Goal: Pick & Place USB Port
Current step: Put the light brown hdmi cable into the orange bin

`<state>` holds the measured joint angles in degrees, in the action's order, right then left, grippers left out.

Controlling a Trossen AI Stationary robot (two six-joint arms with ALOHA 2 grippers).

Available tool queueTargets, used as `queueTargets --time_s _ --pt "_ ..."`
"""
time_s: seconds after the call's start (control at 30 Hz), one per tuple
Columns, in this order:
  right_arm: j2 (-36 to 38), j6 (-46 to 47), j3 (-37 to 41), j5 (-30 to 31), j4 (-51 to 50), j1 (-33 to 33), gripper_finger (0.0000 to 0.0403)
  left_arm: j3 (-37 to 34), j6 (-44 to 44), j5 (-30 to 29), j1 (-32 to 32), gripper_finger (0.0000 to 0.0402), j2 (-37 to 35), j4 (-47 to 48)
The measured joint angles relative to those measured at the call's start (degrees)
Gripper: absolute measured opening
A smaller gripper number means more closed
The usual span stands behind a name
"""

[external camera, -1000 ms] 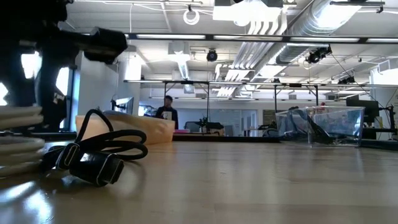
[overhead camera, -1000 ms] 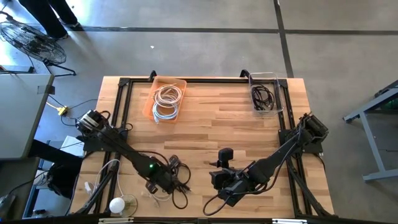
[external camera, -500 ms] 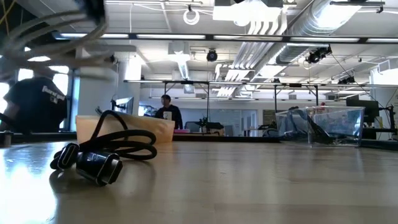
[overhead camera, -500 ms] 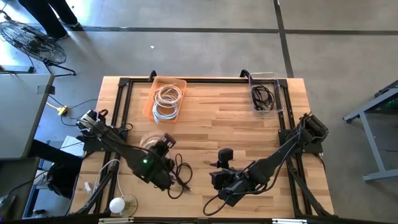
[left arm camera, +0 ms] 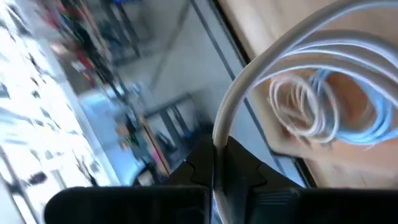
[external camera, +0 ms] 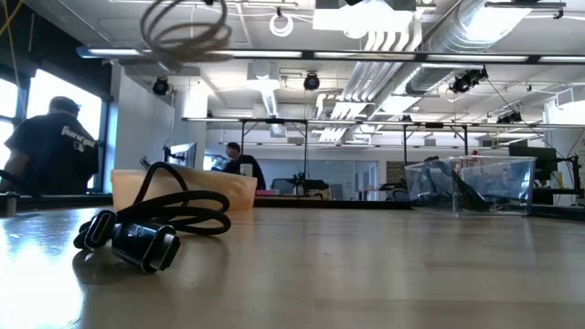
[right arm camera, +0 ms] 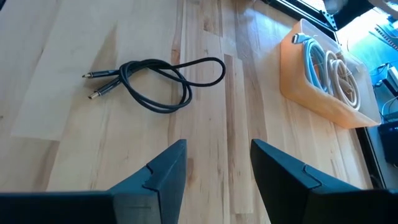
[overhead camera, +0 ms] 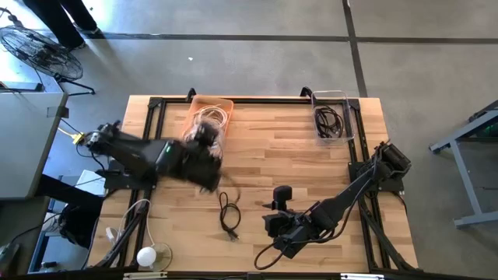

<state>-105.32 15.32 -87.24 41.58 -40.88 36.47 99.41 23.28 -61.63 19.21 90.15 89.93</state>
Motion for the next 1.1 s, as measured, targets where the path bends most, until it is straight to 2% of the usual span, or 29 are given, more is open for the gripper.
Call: queueTargets --time_s 0.17,0.3,0.47,0.57,0.7,0.9,1.1 --pt "0.0 -0.27 0.0 0.0 0.0 0.0 0.017 -0.09 4.9 1.43 -12.21 0.0008 -0.41 0.1" --pt "0.0 -0.35 0.0 0.01 0.0 0.0 0.017 -0.09 7.17 5.05 -22.25 0.0008 0.27 -1.78" --pt "0.0 -0.38 0.0 0.09 -0.04 0.0 0.017 -0.12 12.03 14.5 -32.59 0.0008 2.27 -8.24" --pt "0.0 -0.38 0.0 0.06 -0.2 -0.09 0.017 -1.77 16.83 20.55 -36.42 0.0008 3.42 -14.9" --pt "0.0 -0.38 0.0 0.04 -0.28 -0.09 0.0169 -6.08 22.14 25.2 -40.43 0.0008 4.52 -23.21" --pt "0.0 -0.39 3.19 0.04 1.27 -0.07 0.017 -14.84 25.91 29.99 -46.14 0.0008 5.71 -33.16" --pt "-0.04 -1.05 9.66 1.48 7.6 -0.24 0.017 -24.02 29.39 34.12 -50.62 0.0014 5.68 -45.58"
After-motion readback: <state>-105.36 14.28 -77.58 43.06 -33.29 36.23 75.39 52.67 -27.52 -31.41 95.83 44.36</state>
